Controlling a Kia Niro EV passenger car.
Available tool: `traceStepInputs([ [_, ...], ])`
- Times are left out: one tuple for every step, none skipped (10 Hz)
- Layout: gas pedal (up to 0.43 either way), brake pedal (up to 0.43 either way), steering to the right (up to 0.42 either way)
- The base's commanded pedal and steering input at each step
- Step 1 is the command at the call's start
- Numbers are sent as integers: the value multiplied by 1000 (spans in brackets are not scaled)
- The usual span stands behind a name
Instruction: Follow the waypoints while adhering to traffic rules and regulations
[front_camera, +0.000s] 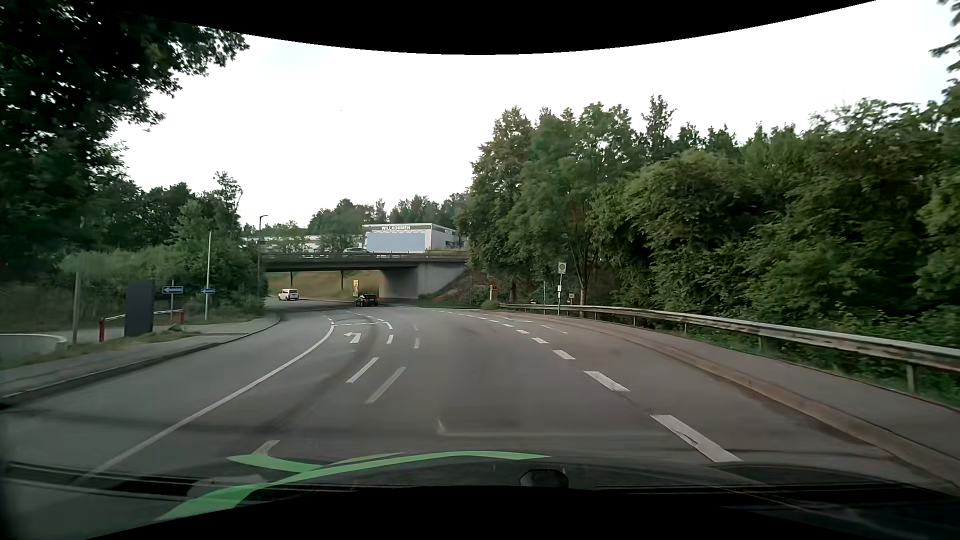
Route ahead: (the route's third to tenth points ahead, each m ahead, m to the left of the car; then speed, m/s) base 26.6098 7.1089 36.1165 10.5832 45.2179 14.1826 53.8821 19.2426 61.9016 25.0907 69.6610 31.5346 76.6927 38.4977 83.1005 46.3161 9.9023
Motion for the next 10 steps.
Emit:
traceStepInputs([
  [169,0,-32],
  [169,0,-35],
  [169,0,-37],
  [169,0,-37],
  [157,0,-38],
  [157,0,-39],
  [157,0,-41],
  [157,0,-41],
  [138,0,-43],
  [138,0,-43],
])
